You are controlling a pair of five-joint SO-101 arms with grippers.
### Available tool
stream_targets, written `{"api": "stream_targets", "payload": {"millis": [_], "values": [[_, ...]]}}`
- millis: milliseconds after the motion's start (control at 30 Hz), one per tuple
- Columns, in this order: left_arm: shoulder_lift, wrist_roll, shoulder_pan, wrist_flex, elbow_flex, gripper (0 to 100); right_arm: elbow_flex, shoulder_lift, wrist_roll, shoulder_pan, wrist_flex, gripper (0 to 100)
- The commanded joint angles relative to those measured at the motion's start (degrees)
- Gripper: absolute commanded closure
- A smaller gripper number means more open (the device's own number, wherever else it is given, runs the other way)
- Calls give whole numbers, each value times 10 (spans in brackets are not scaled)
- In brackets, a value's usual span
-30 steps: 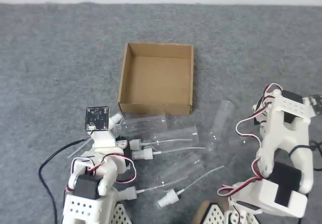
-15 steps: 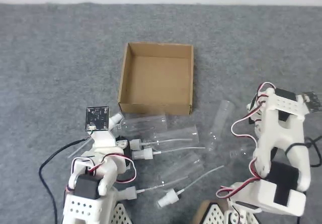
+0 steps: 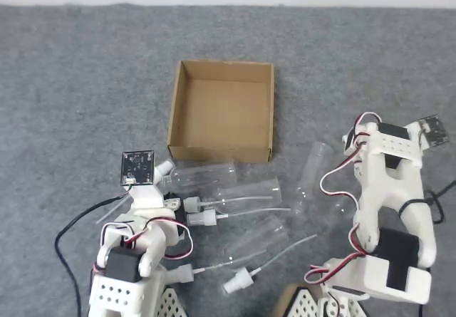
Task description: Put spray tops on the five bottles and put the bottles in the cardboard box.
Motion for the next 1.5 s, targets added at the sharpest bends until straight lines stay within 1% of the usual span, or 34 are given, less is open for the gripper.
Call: {"api": "stream_targets", "payload": {"millis": [0,233,533,600,767,833,1233,1333,1367,1467], "values": [[-9,-4,-2,-4,-7,988,-34,-8,-7,-7,-26,585],[-9,-4,-2,-4,-7,988,-17,-7,-3,-5,-18,586],[-9,-4,-2,-4,-7,988,-14,-7,-2,-7,22,588],[-9,-4,-2,-4,-7,988,-13,-9,-2,-4,24,618],[-9,-4,-2,-4,-7,988,-13,-8,10,-2,23,757],[-9,-4,-2,-4,-7,988,-13,-8,16,-1,23,779],[-9,-4,-2,-4,-7,988,4,-13,15,0,24,786],[-9,-4,-2,-4,-7,988,4,-13,13,19,24,785],[-9,-4,-2,-4,-7,988,2,-13,11,28,22,785],[-9,-4,-2,-4,-7,988,1,-14,-33,51,19,785]]}}
